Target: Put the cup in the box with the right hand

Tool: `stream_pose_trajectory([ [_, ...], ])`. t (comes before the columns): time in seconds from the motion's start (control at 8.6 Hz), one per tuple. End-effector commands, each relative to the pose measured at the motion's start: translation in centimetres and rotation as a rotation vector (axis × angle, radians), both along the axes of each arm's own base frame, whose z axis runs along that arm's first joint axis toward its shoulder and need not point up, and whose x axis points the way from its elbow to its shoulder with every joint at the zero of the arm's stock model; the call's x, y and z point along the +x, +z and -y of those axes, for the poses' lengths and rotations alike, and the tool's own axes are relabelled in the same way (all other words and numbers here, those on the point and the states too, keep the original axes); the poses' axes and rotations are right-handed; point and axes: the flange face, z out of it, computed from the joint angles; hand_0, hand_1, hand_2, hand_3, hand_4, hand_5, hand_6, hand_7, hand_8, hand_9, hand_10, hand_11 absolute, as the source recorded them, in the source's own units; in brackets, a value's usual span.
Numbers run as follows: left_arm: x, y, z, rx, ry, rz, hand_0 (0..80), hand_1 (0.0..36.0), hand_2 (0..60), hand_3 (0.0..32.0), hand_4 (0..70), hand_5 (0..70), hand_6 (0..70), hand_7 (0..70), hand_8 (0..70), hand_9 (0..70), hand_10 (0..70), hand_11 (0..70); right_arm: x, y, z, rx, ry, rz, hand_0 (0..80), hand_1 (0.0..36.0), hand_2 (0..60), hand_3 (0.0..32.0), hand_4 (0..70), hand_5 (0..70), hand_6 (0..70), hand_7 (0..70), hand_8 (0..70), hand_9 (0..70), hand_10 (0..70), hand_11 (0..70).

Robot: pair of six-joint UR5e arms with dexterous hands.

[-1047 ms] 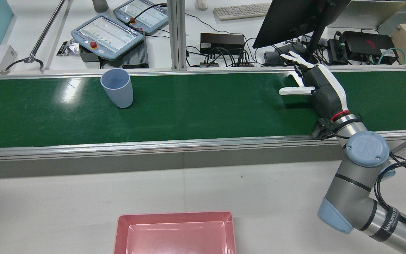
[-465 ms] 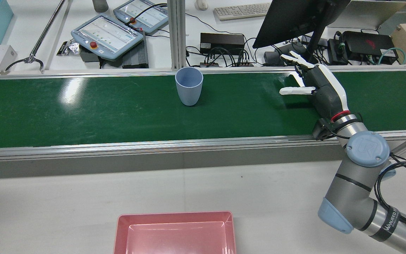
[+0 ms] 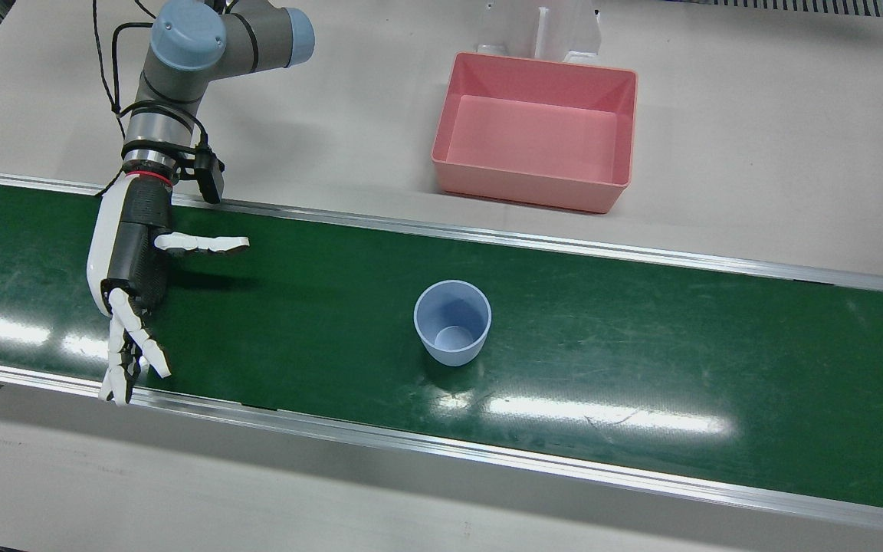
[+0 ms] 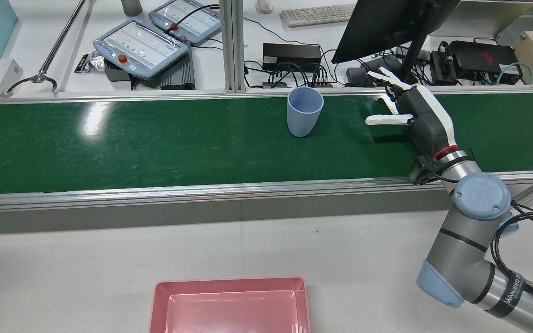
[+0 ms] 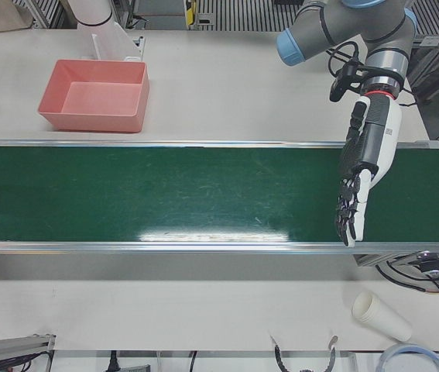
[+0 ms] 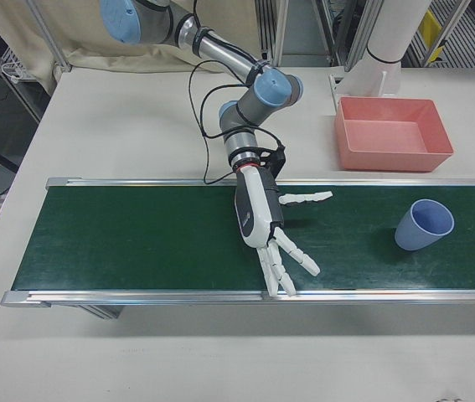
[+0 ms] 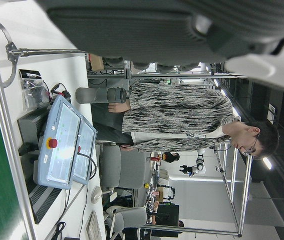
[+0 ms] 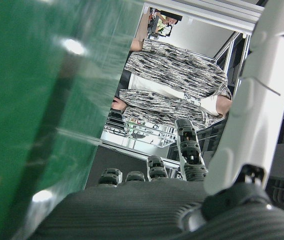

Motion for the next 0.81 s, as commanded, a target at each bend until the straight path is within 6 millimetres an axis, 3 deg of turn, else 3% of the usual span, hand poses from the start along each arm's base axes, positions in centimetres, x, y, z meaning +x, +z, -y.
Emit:
stream_pose_trajectory([
  [0.0, 0.0, 0.0, 0.0, 0.000, 0.000, 0.000, 0.0, 0.0, 0.0, 0.0, 0.0, 0.0, 0.0, 0.0, 0.0, 0.0, 0.0, 0.0, -0.2, -0.4, -0.2, 0.006, -0.005, 0.007, 51.7, 18.1, 0.0, 0.0, 0.9, 5.4, 3.4, 12.2, 0.0, 1.0, 1.8, 4.5],
  [0.35, 0.0, 0.0, 0.0, 0.000, 0.000, 0.000, 0.0, 0.0, 0.0, 0.0, 0.0, 0.0, 0.0, 0.0, 0.0, 0.0, 0.0, 0.0, -0.1, -0.4, -0.2, 0.005, -0.004, 0.008, 52.1, 18.6, 0.0, 0.0, 4.1, 5.6, 5.2, 15.7, 0.1, 2.7, 2.6, 5.8],
  [0.47, 0.0, 0.0, 0.0, 0.000, 0.000, 0.000, 0.0, 0.0, 0.0, 0.0, 0.0, 0.0, 0.0, 0.0, 0.0, 0.0, 0.0, 0.0, 0.0, -0.1, -0.2, -0.004, -0.004, -0.003, 53.2, 20.5, 4.7, 0.0, 10.1, 5.9, 7.3, 25.5, 2.1, 7.9, 4.1, 8.0],
  [0.58, 0.0, 0.0, 0.0, 0.000, 0.000, 0.000, 0.0, 0.0, 0.0, 0.0, 0.0, 0.0, 0.0, 0.0, 0.0, 0.0, 0.0, 0.0, 0.5, -0.1, -0.6, -0.044, -0.003, -0.042, 58.3, 30.2, 43.9, 0.0, 52.4, 9.5, 22.1, 70.0, 28.3, 49.9, 19.5, 29.8],
  [0.7, 0.0, 0.0, 0.0, 0.000, 0.000, 0.000, 0.0, 0.0, 0.0, 0.0, 0.0, 0.0, 0.0, 0.0, 0.0, 0.0, 0.0, 0.0, 1.8, -0.9, -1.1, -0.060, 0.008, -0.056, 56.9, 31.5, 60.0, 0.0, 63.2, 13.0, 32.2, 70.0, 49.6, 70.0, 36.6, 52.7],
])
